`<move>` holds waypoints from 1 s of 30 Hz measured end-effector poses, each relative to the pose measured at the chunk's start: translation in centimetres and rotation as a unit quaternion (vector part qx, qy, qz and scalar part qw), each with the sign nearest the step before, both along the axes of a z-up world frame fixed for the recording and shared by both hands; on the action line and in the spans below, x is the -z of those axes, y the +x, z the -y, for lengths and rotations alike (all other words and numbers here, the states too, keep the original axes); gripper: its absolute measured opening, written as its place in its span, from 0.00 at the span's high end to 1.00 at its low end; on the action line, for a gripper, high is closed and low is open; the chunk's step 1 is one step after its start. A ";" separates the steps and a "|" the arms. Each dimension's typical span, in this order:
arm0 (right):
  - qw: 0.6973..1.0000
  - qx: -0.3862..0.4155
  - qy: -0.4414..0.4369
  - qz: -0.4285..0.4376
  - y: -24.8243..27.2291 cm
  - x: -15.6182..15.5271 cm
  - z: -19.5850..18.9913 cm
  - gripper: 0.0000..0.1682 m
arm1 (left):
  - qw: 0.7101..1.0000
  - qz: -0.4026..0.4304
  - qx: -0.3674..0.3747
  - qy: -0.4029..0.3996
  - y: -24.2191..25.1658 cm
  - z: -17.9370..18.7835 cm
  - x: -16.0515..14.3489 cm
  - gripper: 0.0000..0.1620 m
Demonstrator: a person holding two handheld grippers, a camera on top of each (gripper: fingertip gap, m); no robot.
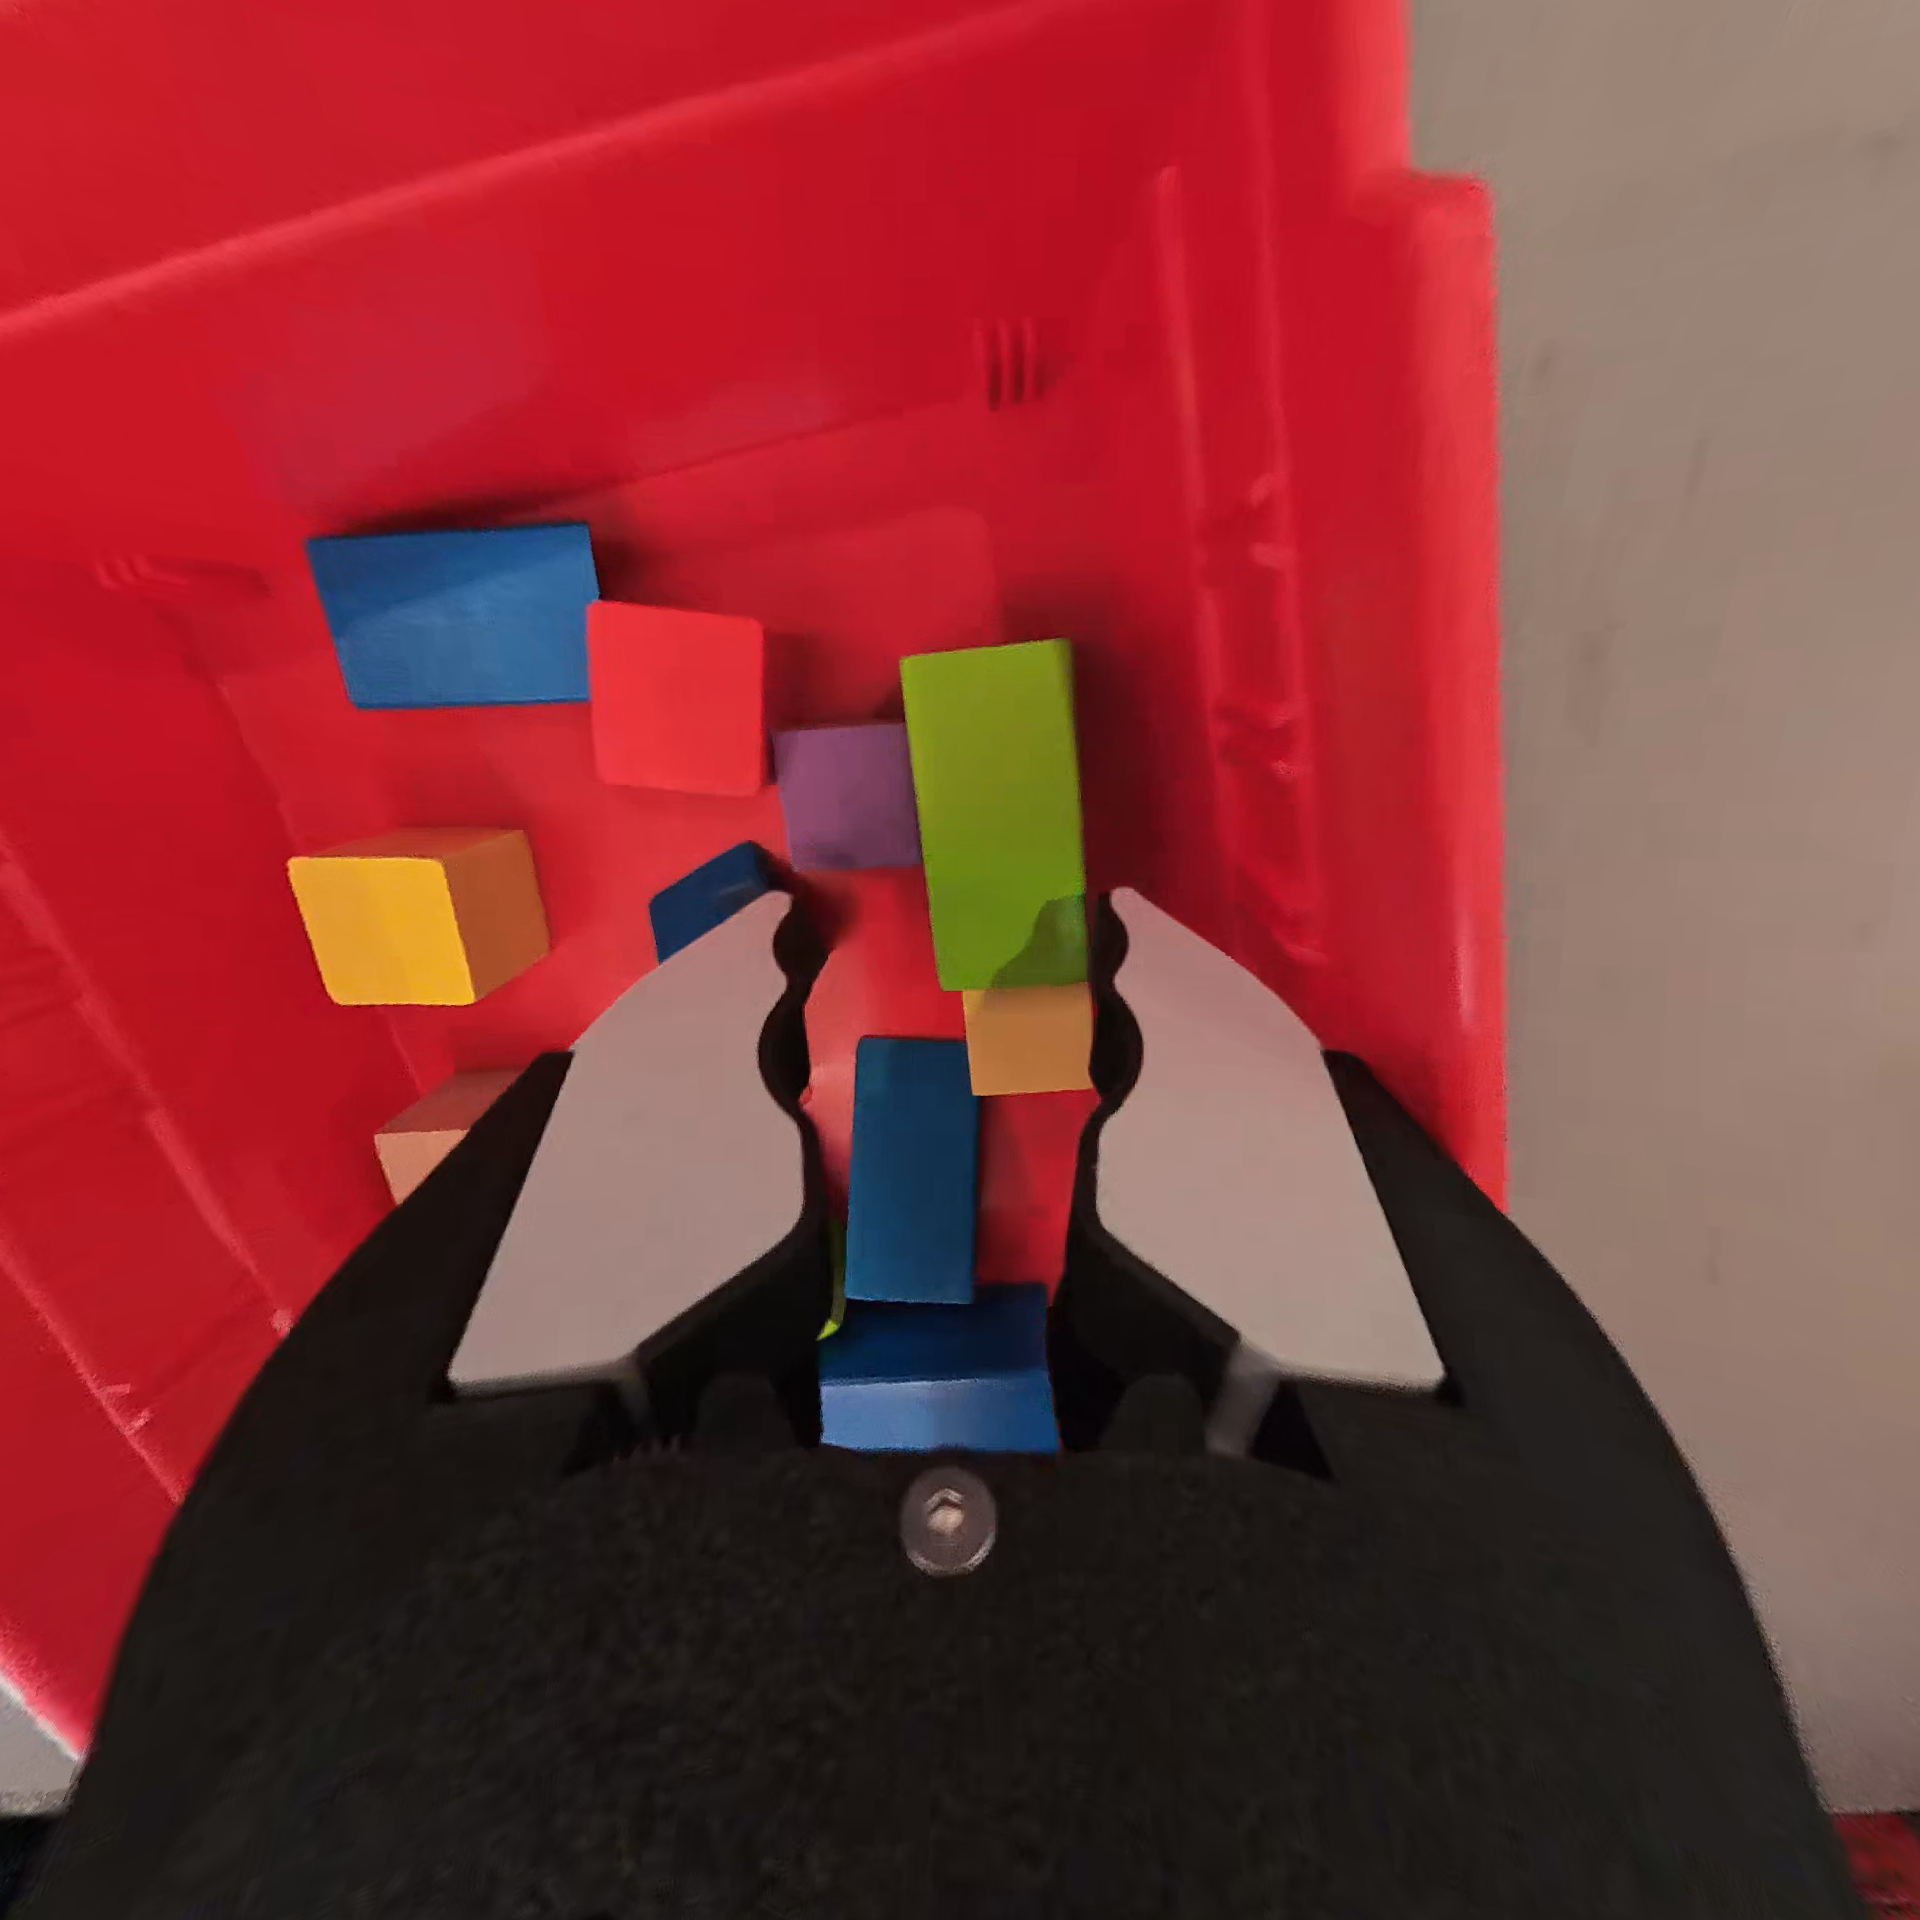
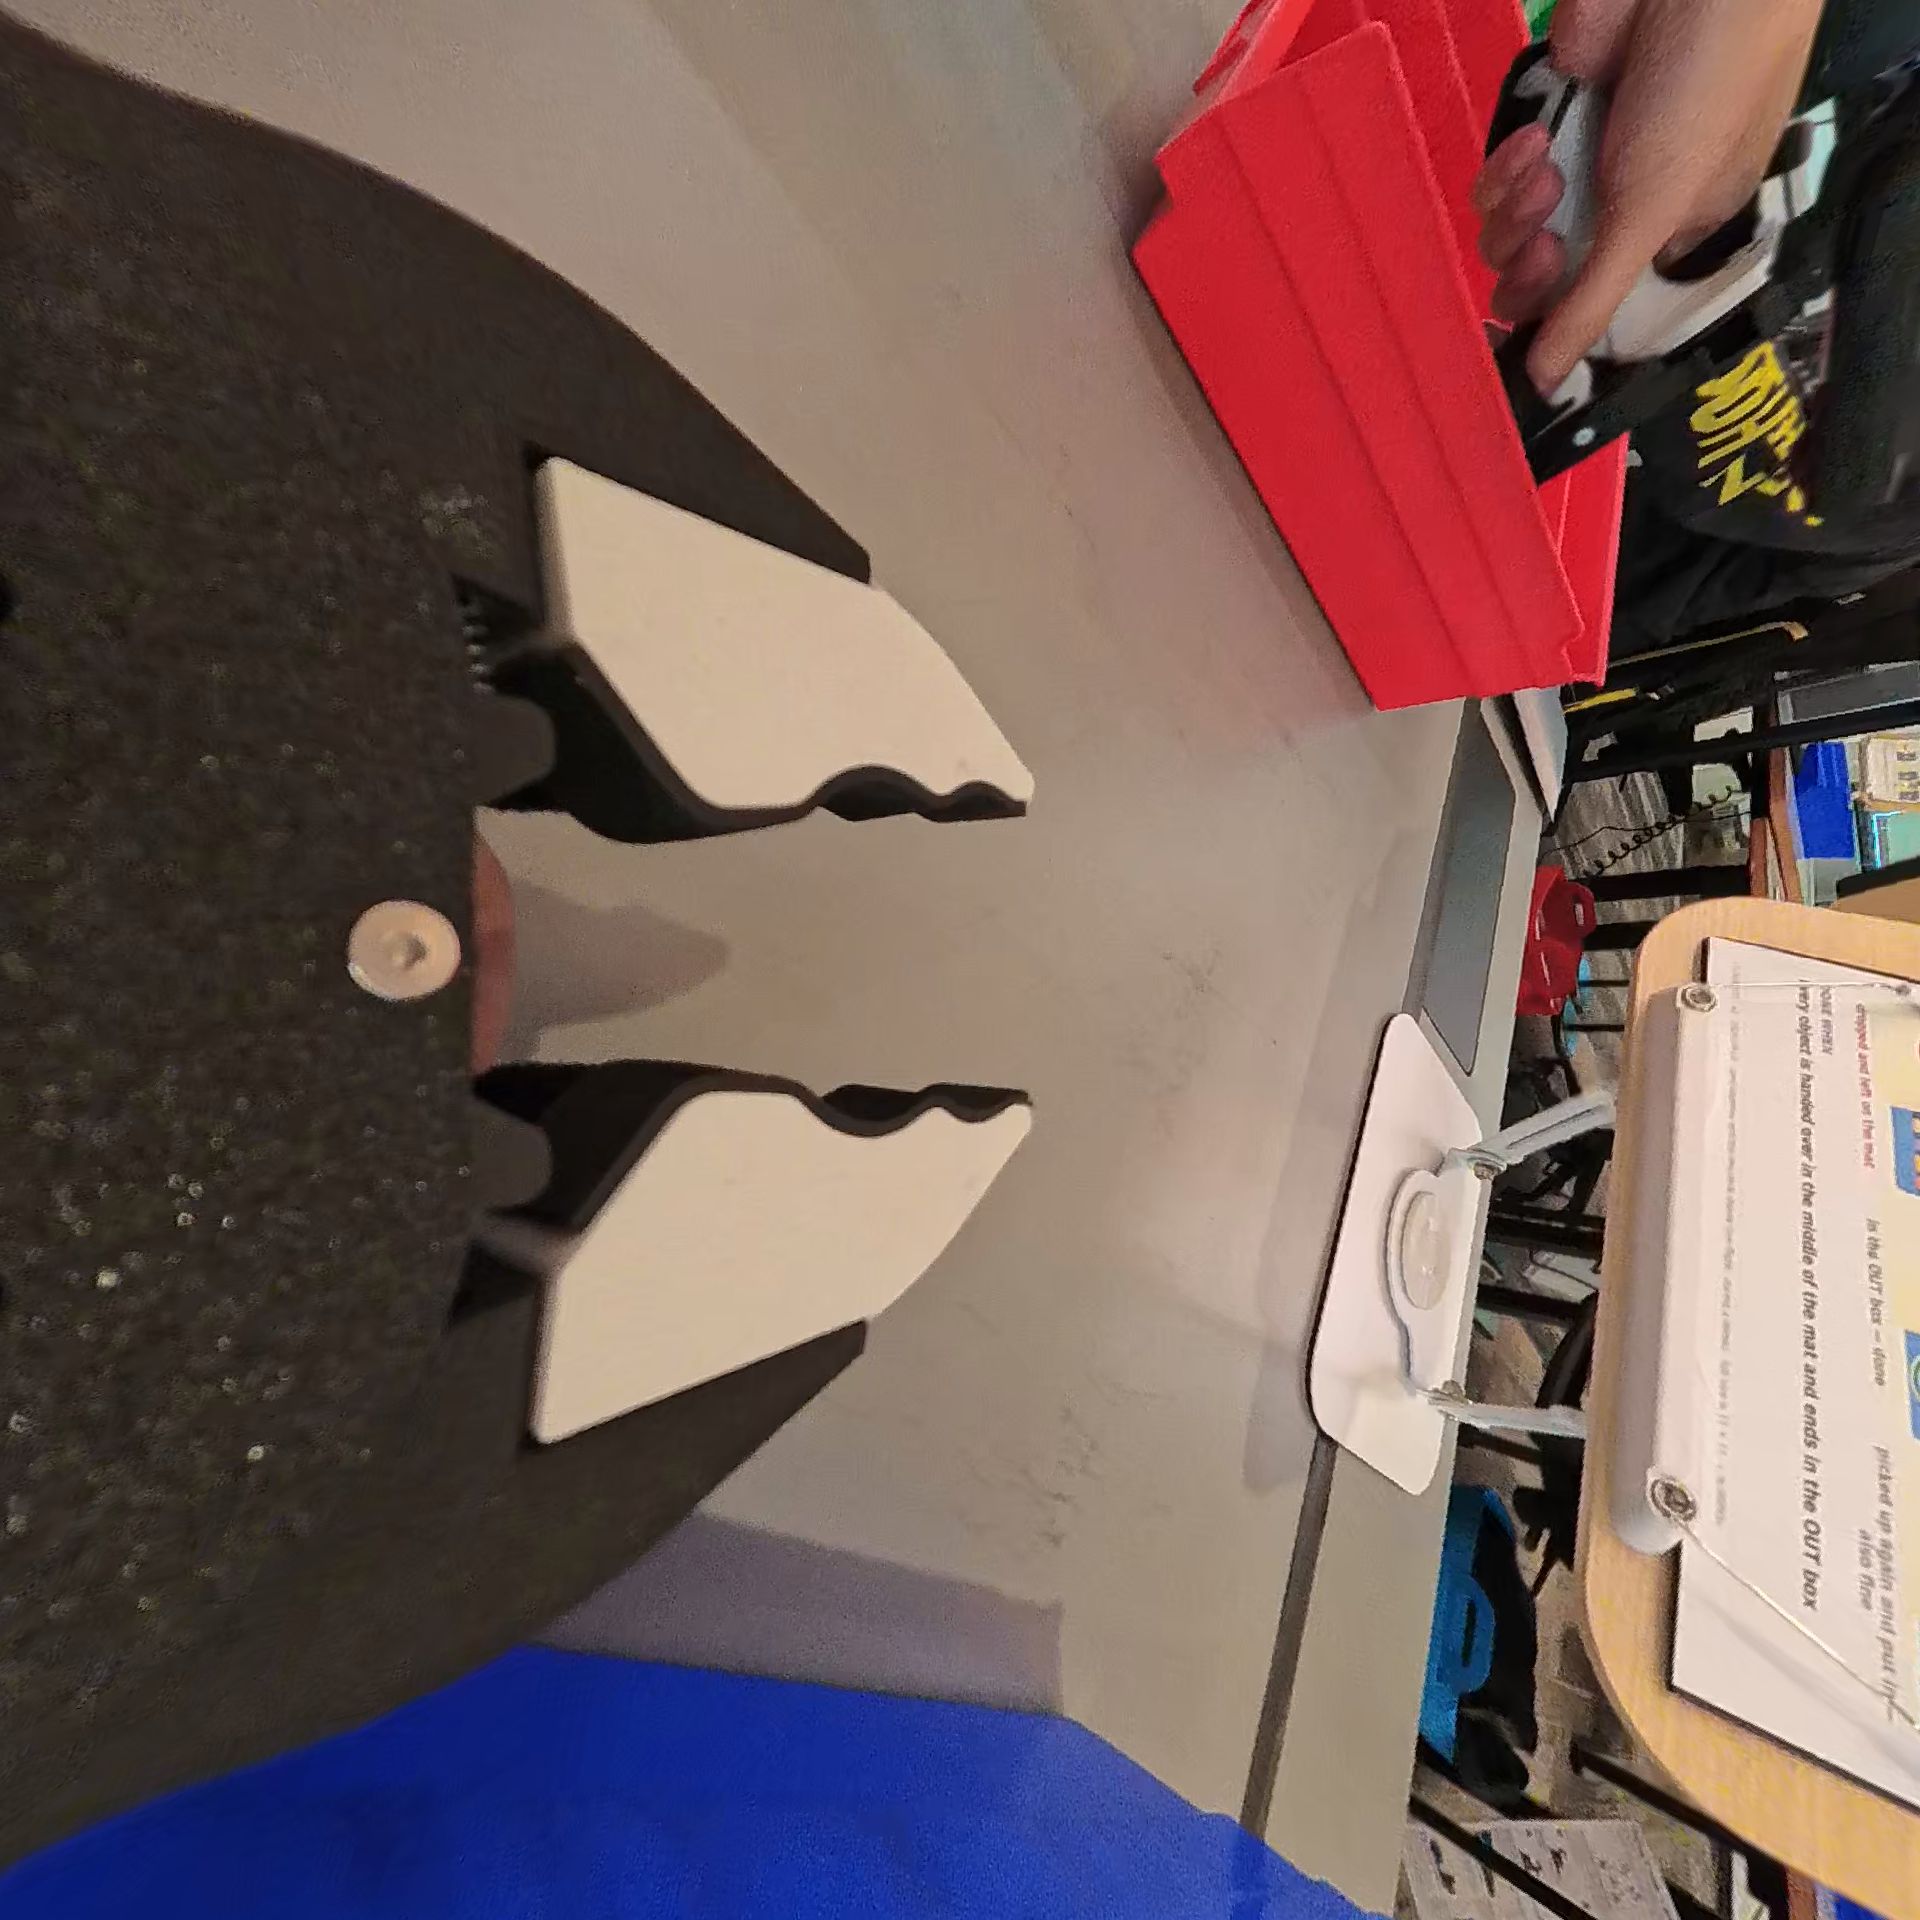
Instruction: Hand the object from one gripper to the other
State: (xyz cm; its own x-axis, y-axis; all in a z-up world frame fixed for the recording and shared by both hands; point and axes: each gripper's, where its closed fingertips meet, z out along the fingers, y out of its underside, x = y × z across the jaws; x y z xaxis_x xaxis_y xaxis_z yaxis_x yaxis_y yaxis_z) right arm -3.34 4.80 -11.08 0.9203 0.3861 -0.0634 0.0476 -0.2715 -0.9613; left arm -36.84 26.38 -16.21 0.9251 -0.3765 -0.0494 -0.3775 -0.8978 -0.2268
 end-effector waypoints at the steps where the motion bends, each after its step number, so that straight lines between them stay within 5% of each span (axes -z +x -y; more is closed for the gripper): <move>1: 1.000 0.001 -0.001 -0.003 0.2 0.0 0.1 0.71 | 1.000 0.002 -0.002 -0.004 0.0 0.0 0.4 0.69; 6: 1.000 -0.003 -0.008 -0.019 0.4 0.1 0.4 0.71 | 0.998 0.043 -0.015 -0.033 0.9 0.4 1.8 0.80; 11: 1.000 -0.006 -0.004 -0.012 0.3 -0.2 0.4 0.71 | 0.996 0.087 -0.013 -0.036 0.7 0.6 1.5 0.80; 18: 0.999 -0.043 -0.006 -0.027 -0.8 -0.6 0.3 0.72 | 0.962 0.272 -0.002 0.024 -1.2 1.1 -3.0 0.80; 25: 0.963 -0.190 -0.046 -0.184 -4.6 -3.3 -0.6 0.72 | 0.869 0.473 0.085 0.114 -0.1 4.2 -10.3 0.80; 30: 0.912 -0.287 -0.078 -0.281 -8.2 -6.8 -2.6 0.70 | 0.767 0.590 0.208 0.139 6.5 9.1 -16.0 0.80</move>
